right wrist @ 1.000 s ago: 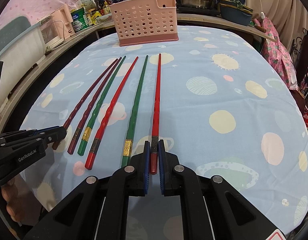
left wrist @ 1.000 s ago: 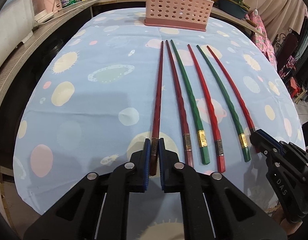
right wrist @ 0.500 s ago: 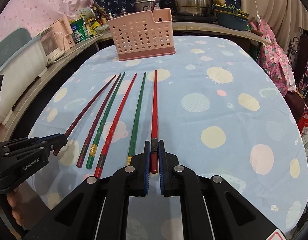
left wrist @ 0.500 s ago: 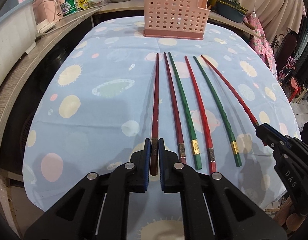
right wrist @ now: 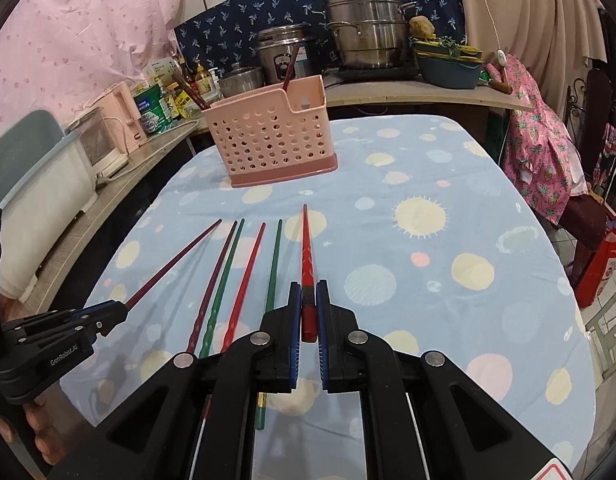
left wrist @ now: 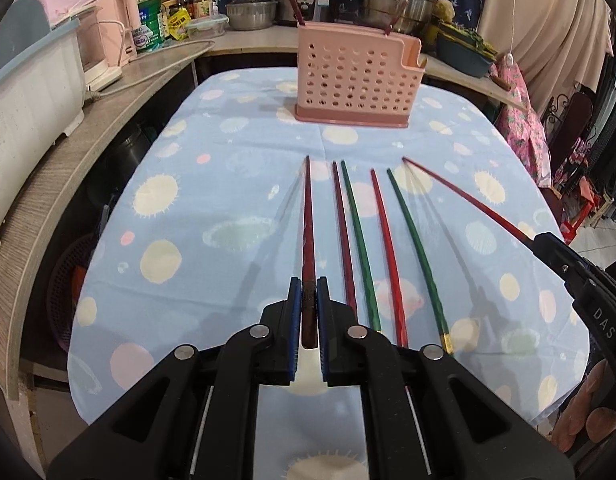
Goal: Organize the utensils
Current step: 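Lift both chopsticks and carry both tools over the pink basket, then lower both chopsticks into the basket and open both tools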
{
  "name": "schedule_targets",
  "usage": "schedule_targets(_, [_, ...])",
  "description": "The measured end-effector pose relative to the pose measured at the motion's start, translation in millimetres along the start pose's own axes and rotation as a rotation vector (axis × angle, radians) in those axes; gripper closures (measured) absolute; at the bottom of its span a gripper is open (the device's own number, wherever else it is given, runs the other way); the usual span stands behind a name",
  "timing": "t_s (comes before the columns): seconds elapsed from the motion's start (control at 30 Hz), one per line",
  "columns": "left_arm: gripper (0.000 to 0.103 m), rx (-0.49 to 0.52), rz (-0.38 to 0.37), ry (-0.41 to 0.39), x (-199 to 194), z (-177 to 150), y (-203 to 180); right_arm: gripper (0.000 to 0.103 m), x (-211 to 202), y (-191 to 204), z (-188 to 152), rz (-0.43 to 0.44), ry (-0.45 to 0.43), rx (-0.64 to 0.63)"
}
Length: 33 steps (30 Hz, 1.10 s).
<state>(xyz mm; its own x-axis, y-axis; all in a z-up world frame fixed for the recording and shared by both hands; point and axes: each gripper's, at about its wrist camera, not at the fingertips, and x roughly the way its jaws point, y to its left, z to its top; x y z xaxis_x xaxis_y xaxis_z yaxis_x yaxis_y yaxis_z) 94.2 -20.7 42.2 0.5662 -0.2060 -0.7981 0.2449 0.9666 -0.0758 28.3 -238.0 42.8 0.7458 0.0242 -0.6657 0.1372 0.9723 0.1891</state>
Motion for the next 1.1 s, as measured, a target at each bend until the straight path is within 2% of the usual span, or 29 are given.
schedule_targets(0.43, [0.096,-0.028,0.007,-0.159,-28,78,10,0.096,-13,-4,71,0.034,-0.134,0.026])
schedule_targets(0.8, [0.096,-0.049,0.009,-0.267,-38,154,14,0.096,-8,-6,134,0.051,-0.214,0.049])
schedule_targets(1.1, [0.096,-0.085,-0.042,-0.391,-69,221,11,0.096,-22,3,205,0.088,-0.349,0.053])
